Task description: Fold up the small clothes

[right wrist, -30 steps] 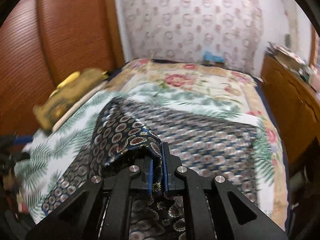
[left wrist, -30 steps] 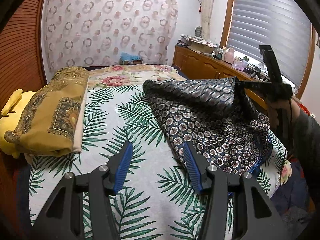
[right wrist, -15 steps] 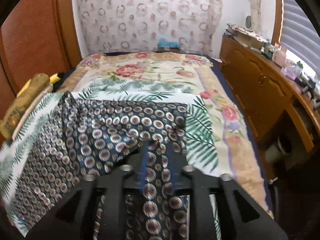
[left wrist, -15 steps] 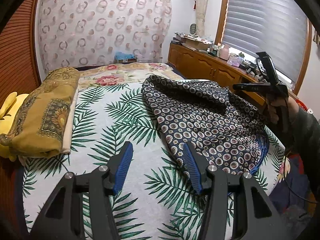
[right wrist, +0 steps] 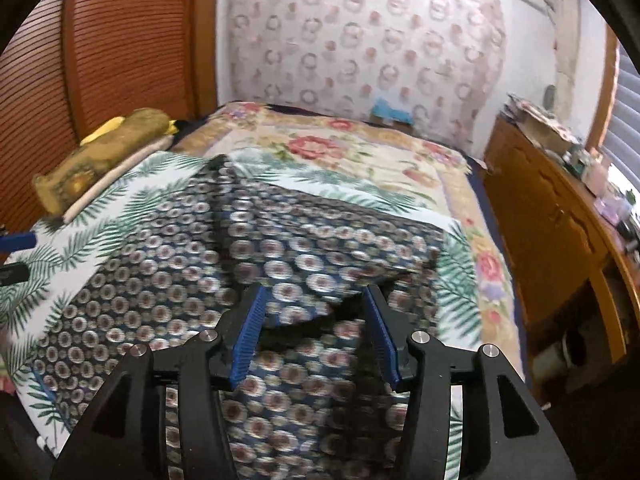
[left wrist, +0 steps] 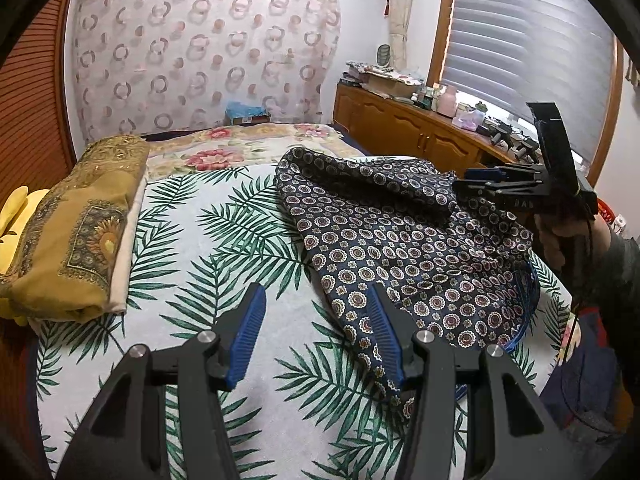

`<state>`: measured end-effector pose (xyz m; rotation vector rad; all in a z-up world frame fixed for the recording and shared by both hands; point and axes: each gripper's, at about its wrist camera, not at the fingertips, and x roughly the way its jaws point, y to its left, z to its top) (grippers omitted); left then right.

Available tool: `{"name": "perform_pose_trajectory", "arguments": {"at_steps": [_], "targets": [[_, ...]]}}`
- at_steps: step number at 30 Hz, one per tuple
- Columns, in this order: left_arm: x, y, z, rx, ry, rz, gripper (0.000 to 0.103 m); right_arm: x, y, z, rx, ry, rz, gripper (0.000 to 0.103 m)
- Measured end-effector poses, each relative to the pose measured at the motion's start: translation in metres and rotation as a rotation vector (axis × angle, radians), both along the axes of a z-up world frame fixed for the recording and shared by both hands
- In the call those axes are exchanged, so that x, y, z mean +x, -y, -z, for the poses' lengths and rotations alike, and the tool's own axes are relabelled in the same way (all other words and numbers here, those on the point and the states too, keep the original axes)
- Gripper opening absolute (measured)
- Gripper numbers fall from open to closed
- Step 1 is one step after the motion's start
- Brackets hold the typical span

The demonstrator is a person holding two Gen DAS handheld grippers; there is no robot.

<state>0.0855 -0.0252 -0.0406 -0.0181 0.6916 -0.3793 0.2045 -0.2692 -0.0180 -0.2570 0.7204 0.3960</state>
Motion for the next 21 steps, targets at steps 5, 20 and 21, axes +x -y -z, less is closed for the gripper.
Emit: {"name": "perform_pose_trajectory", "arguments": {"at_steps": [5, 20, 21], "targets": [[0.01, 0.006, 0.002, 0.007, -0.014, 0.006, 0.051, 0.006, -0.02, 0.011, -0.035, -0.021, -0.044, 0.052], [0.062, 0.021, 0.008, 0.021, -0.071, 0.032, 0.051, 0.04, -0.027, 0.038, -0.187, -0.078, -0.113, 0.045], [0.066, 0.021, 0.008, 0.021, -0.075, 0.032, 0.051, 0.042, -0.026, 0.038, -0.189, -0.08, -0.129, 0.034]]}}
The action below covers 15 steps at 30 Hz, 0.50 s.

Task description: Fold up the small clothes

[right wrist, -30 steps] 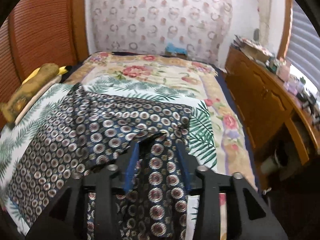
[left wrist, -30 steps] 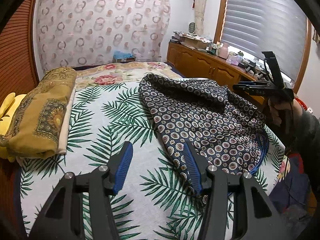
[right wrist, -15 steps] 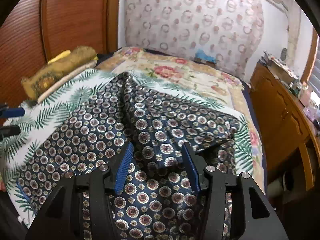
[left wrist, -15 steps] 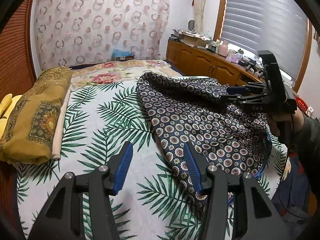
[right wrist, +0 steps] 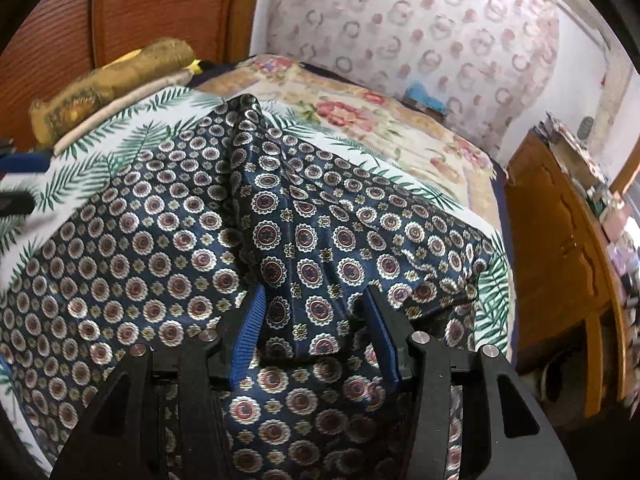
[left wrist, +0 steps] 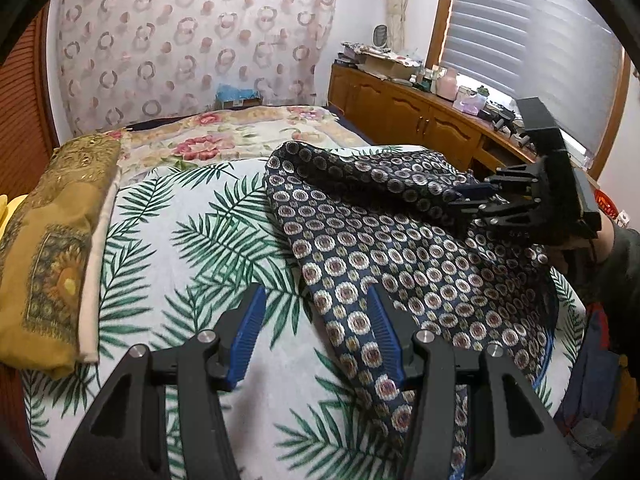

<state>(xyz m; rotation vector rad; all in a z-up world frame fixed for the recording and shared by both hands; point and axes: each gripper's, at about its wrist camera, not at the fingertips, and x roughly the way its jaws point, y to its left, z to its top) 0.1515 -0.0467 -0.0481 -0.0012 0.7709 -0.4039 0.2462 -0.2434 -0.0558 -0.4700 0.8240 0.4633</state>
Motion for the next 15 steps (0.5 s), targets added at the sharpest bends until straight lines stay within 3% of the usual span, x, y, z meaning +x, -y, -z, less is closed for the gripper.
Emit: {"name": "perform_pose_trajectory", "arguments": {"at_steps": [2, 5, 15], "targets": [[0.008, 0.0, 0.0, -0.001, -0.007, -0.001, 0.051, 0.005, 0.003, -0.003, 0.005, -0.008, -0.02, 0.016], [0.023, 0.003, 0.001, 0.0, -0.019, 0.001, 0.051, 0.014, 0.011, -0.014, 0.038, -0.01, -0.024, 0.01], [0.055, 0.016, 0.011, 0.0, -0.061, 0.025, 0.051, 0.075, 0.055, -0.048, 0.114, 0.028, 0.072, 0.007]]}}
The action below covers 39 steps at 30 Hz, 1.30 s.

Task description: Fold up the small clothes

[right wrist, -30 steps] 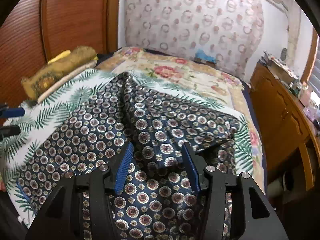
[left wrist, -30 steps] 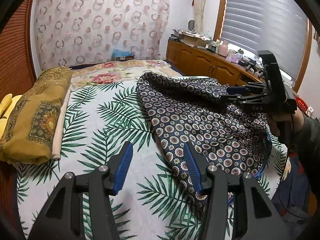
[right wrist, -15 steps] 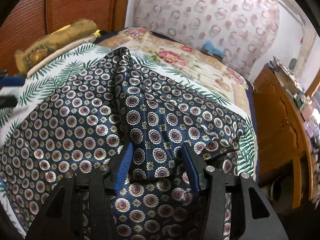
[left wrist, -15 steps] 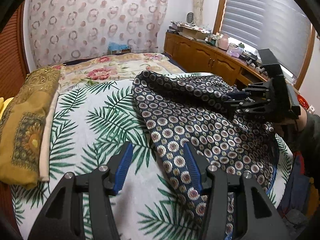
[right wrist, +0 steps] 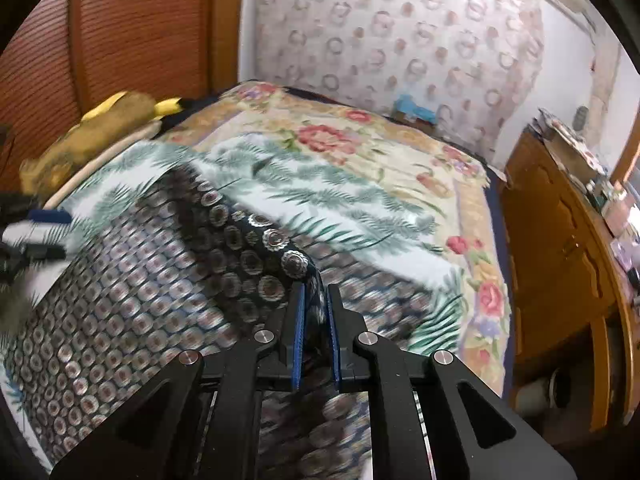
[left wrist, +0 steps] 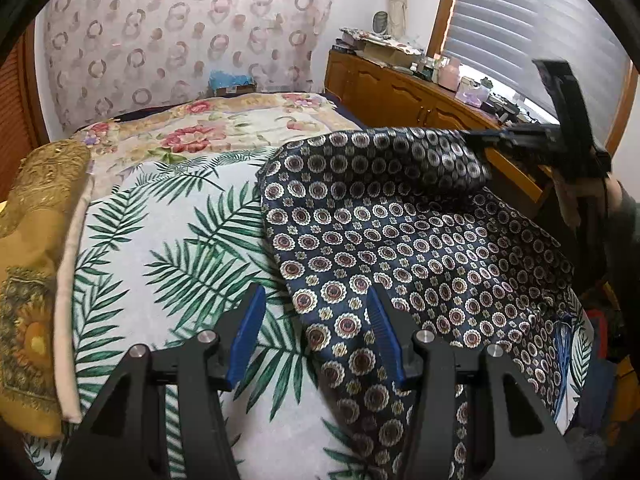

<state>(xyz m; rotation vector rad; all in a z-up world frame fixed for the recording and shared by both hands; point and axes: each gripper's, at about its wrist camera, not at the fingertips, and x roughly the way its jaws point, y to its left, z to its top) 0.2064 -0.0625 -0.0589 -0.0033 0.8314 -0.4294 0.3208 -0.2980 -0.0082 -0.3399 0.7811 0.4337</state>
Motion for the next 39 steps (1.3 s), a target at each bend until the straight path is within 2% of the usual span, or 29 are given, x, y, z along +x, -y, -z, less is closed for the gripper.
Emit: {"name": "perform_pose_trajectory", "arguments": {"at_steps": [7, 12, 18, 25, 28, 33, 39], "targets": [[0.006, 0.01, 0.011, 0.006, -0.035, 0.017, 0.051, 0.053, 0.023, 0.008, -0.007, -0.002, 0.106, 0.002], [0.003, 0.011, 0.013, 0.007, -0.039, 0.013, 0.051, 0.061, 0.037, 0.009, 0.049, -0.001, 0.154, 0.002], [0.001, 0.011, 0.013, 0.013, -0.035, 0.01, 0.051, 0.038, 0.03, 0.005, 0.049, 0.014, 0.115, 0.002], [-0.014, 0.013, 0.004, 0.017, -0.007, 0.019, 0.051, -0.001, 0.031, -0.007, 0.102, 0.016, 0.106, 0.007], [-0.022, 0.014, 0.001, 0.018, 0.004, 0.029, 0.051, -0.026, 0.029, -0.009, 0.115, 0.012, 0.098, 0.012], [-0.037, 0.017, 0.001, 0.02, 0.018, 0.036, 0.054, -0.066, 0.027, -0.001, 0.127, -0.009, 0.083, 0.034], [-0.056, 0.021, 0.001, 0.025, 0.029, 0.061, 0.055, -0.11, 0.022, 0.026, 0.117, -0.082, 0.063, 0.034]]}}
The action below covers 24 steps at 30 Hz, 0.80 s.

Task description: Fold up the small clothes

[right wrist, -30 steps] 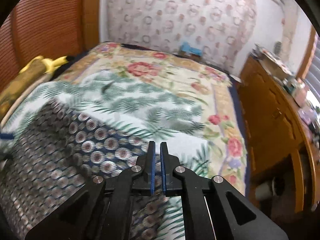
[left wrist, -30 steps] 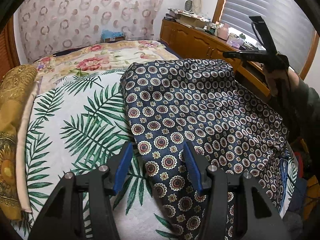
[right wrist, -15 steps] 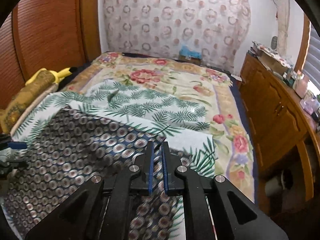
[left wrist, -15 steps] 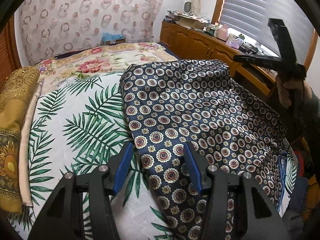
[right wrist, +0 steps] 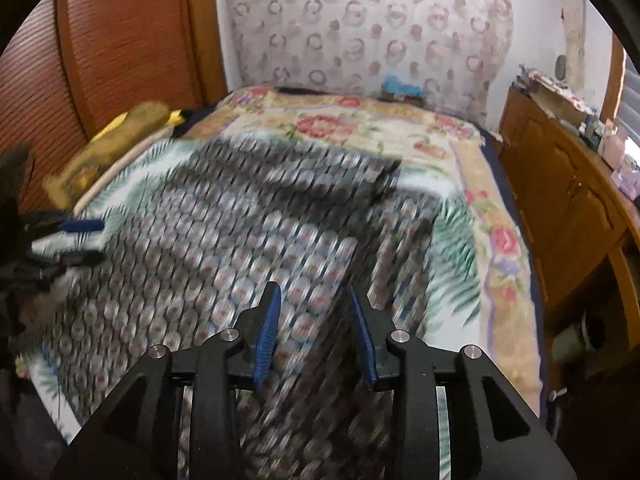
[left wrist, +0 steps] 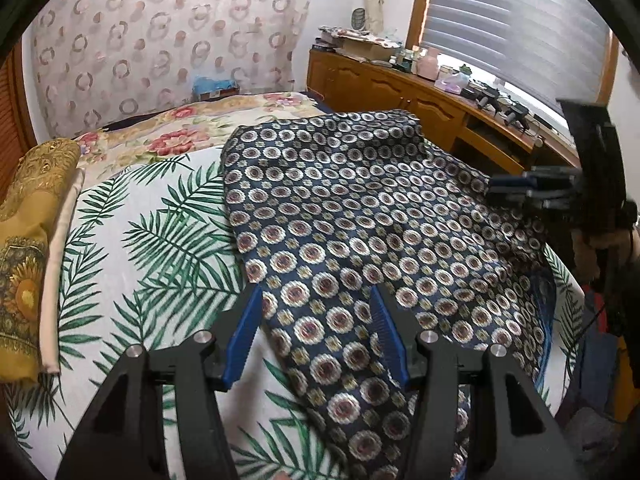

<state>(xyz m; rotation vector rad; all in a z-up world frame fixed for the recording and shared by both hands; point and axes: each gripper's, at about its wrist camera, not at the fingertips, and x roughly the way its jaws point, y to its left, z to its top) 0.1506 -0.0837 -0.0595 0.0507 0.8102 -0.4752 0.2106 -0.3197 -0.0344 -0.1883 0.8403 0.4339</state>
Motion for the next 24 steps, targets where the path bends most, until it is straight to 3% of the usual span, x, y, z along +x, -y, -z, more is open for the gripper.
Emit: {"name": "perform_pose_trajectory", "arguments": {"at_steps": [8, 13, 15, 17, 24], "targets": [[-0.016, 0.0, -0.001, 0.004, 0.013, 0.001, 0.06, -0.032, 0.005, 0.033, 0.032, -0.085, 0.027, 0.034], [-0.029, 0.0, 0.0, 0.008, 0.026, -0.007, 0.062, -0.042, -0.008, 0.042, 0.027, -0.09, -0.007, 0.034], [-0.035, 0.0, -0.001, 0.008, 0.03, -0.013, 0.062, -0.042, -0.01, 0.043, 0.03, -0.092, -0.034, 0.009], [-0.039, -0.001, -0.002, 0.005, 0.027, -0.018, 0.062, -0.046, -0.012, 0.039, 0.037, -0.069, -0.05, 0.003], [-0.056, -0.005, -0.007, -0.002, 0.033, -0.034, 0.062, -0.065, 0.015, 0.005, 0.038, 0.065, 0.033, 0.0]]}}
